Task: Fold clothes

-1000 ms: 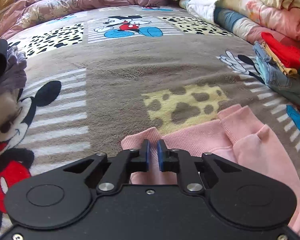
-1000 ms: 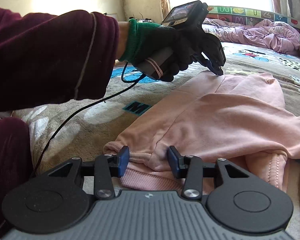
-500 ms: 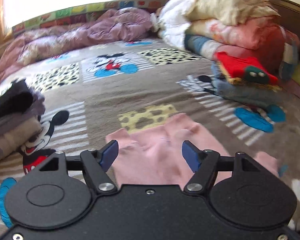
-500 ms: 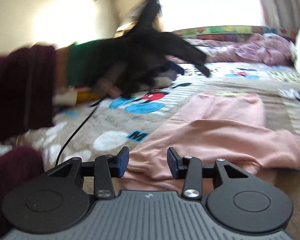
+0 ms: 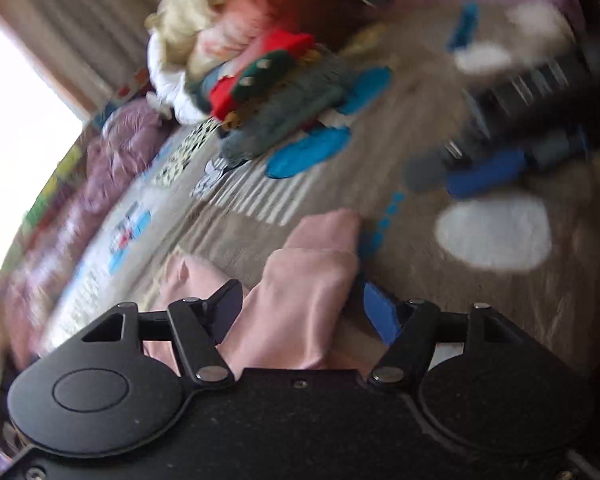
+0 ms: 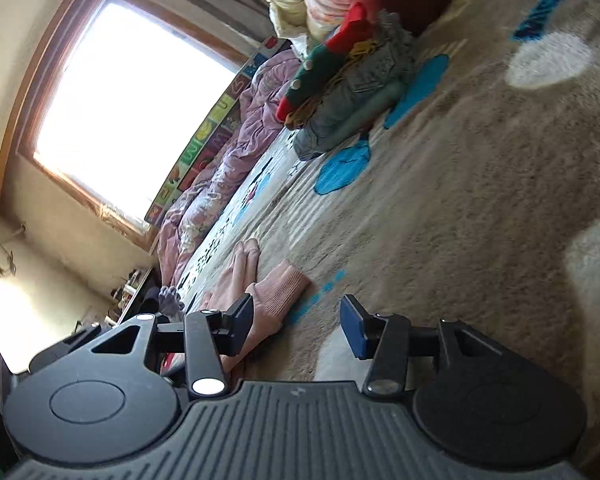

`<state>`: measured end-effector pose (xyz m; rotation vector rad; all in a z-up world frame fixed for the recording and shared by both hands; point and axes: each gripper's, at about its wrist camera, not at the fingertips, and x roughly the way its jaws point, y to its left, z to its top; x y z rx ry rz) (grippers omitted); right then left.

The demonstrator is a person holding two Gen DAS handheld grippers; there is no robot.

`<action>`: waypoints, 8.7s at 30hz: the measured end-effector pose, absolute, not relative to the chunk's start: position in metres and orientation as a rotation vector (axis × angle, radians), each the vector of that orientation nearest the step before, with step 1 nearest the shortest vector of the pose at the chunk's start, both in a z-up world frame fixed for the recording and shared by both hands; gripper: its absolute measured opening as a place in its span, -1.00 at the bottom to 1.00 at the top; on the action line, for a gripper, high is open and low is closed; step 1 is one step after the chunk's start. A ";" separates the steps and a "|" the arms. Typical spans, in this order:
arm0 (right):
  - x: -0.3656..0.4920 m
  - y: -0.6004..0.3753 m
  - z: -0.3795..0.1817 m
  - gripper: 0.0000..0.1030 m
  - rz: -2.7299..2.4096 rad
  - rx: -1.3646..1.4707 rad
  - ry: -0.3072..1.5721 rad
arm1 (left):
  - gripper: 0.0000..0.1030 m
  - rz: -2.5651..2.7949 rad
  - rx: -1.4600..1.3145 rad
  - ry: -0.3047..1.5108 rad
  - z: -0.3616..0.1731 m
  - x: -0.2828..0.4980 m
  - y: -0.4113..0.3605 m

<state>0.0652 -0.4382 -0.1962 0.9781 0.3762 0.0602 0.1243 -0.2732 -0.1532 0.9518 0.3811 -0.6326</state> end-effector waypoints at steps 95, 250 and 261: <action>0.090 -0.113 -0.140 0.17 0.565 -0.359 0.301 | -0.93 -0.608 -0.315 0.848 -0.154 0.387 -0.018; 0.022 -0.279 -0.104 -0.57 0.389 -0.181 0.221 | -0.72 -0.682 0.336 0.288 -0.103 0.088 -0.018; 0.092 -0.319 -0.112 -0.61 0.441 0.180 0.256 | -0.72 -0.737 -0.034 0.334 -0.105 0.160 0.003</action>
